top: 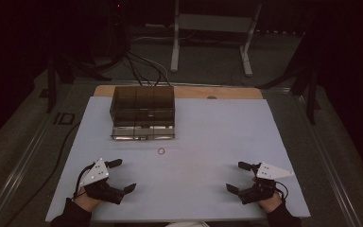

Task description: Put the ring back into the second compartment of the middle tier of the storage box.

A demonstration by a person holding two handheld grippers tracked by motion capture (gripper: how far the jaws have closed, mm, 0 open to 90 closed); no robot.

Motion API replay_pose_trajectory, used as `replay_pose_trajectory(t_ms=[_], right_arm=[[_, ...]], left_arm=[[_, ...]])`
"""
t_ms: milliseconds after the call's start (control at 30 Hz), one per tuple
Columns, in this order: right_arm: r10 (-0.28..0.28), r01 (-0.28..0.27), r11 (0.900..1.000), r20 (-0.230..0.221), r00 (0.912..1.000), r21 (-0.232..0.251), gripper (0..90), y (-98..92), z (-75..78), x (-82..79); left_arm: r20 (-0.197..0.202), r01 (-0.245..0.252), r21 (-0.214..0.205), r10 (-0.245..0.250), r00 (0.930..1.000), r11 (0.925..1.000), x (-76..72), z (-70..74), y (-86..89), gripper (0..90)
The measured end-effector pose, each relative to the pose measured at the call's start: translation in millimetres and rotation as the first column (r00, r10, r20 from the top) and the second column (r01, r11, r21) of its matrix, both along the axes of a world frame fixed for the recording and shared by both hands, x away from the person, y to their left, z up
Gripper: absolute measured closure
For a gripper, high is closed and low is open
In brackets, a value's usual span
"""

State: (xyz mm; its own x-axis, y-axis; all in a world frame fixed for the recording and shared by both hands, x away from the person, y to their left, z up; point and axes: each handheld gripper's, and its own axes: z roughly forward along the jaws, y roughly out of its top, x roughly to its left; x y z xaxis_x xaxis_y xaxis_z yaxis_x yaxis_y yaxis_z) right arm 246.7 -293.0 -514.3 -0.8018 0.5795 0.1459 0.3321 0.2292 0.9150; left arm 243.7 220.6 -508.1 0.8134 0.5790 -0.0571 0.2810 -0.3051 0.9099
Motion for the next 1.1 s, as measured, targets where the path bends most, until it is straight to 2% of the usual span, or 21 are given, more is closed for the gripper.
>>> replay_pose_trajectory(t_ms=[400,533,700,800,967,1100], right_arm=[[0.008,-0.008,1.0,-0.004,1.0,-0.001,0.0,1.2,-0.1,-1.2],[0.011,-0.011,0.9999,-0.004,0.9999,0.003,0.0,1.4,0.2,-2.1],[-0.013,0.012,0.9996,0.027,0.9996,0.025,0.0,0.2,4.3,-5.2],[-0.019,0.019,0.9992,0.015,0.9997,0.035,0.0,0.4,4.9,-4.8],[-0.026,0.026,0.9995,0.04,0.9989,0.018,1.0,4.0,5.9,-7.5],[-0.04,0.039,0.9988,0.033,0.9986,0.028,1.0,3.5,5.5,-6.6]], left_arm=[[-0.013,0.023,0.01,-0.023,0.9997,0.9997,-0.9,-0.3,-1.2,0.9],[-0.014,0.051,0.021,-0.051,0.9986,0.9985,-0.8,0.4,-3.7,0.9],[-0.027,0.079,0.023,-0.078,0.9966,0.9966,-0.6,1.4,-6.8,0.9],[-0.031,0.085,0.019,-0.084,0.9959,0.9962,-2.4,3.0,-7.5,0.9],[-0.039,0.097,0.021,-0.096,0.9946,0.9951,-4.3,6.7,-10.1,0.9],[-0.043,0.106,0.009,-0.106,0.9934,0.9943,-1.8,9.5,-13.2,0.9]])
